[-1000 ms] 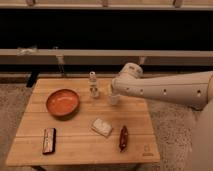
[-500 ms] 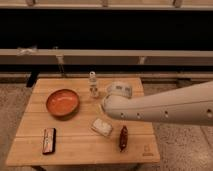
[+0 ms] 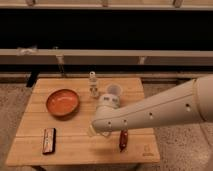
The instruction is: Wipe the white sponge on the table
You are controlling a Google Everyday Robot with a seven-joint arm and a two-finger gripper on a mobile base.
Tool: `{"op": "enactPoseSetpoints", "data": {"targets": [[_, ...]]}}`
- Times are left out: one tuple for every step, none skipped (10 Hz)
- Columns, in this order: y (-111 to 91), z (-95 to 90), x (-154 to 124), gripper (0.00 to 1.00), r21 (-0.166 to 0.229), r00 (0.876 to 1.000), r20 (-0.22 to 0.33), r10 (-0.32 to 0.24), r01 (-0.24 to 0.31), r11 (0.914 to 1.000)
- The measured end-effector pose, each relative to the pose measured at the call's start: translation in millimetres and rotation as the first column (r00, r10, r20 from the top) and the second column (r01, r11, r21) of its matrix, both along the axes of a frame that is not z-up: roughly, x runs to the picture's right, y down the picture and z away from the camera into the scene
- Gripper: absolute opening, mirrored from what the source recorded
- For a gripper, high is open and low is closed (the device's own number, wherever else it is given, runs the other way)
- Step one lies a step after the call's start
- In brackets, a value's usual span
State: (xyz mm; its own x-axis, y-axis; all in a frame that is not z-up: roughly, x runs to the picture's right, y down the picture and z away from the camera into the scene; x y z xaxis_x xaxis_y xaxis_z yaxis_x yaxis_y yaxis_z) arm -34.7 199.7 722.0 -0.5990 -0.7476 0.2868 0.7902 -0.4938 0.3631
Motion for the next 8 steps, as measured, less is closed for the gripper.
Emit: {"op": "enactPoseSetpoints", "data": {"targets": [[3.0, 6.7, -2.2, 0.8, -0.016, 1.0, 0.007, -0.018, 0.019, 0.9997], [2.2, 15.3, -1.2, 0.8, -0.023, 0.999, 0.006, -0.034, 0.034, 0.9991], [0.5, 22.4, -1.2, 0.8, -0.018, 0.999, 0.005, -0.051, 0.051, 0.9985], [-0.8, 29.0, -3.9, 0.8, -0.005, 0.997, 0.006, -0.072, 0.072, 0.9974], [-1.7, 33.7, -5.2, 0.8, 0.002, 0.996, 0.003, -0.088, 0.088, 0.9961], [-4.2, 41.5, -6.0, 0.8, 0.009, 0.995, 0.003, -0.1, 0.1, 0.9949], [-6.1, 47.3, -4.8, 0.8, 0.005, 0.995, 0.003, -0.102, 0.102, 0.9948], [-6.1, 51.1, -3.7, 0.8, -0.004, 0.995, 0.002, -0.1, 0.1, 0.995]]}}
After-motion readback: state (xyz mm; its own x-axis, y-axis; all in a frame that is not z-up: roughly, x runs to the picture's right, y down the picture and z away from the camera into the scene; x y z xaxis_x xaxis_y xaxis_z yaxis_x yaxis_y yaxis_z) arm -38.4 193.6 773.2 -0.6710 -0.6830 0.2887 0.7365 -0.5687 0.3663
